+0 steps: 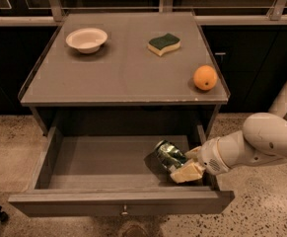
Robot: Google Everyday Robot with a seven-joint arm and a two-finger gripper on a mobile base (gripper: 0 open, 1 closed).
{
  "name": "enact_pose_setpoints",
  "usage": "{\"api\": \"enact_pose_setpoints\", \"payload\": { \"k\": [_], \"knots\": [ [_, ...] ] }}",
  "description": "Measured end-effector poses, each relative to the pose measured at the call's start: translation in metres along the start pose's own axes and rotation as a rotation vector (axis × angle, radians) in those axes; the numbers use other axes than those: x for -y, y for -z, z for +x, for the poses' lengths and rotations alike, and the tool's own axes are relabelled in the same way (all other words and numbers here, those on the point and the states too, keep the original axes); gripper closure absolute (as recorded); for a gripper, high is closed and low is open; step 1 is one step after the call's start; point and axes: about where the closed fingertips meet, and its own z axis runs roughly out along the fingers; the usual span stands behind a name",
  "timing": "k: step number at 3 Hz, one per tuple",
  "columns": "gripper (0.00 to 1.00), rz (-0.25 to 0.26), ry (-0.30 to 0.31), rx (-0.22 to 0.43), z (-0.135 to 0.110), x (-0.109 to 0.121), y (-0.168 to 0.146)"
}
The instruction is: Place green can into top drawer
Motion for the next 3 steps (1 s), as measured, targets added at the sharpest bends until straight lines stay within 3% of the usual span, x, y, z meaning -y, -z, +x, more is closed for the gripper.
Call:
{"api": "enact_pose_setpoints", "payload": {
  "k": [1, 2, 3],
  "knots": [
    [0.13, 0.0, 0.0, 0.0, 0.0, 0.0, 0.0],
    [0.0, 0.0, 0.0, 0.0, 0.0, 0.0, 0.0],
    [0.0, 0.0, 0.0, 0.0, 0.0, 0.0, -0.0001]
  ]
}}
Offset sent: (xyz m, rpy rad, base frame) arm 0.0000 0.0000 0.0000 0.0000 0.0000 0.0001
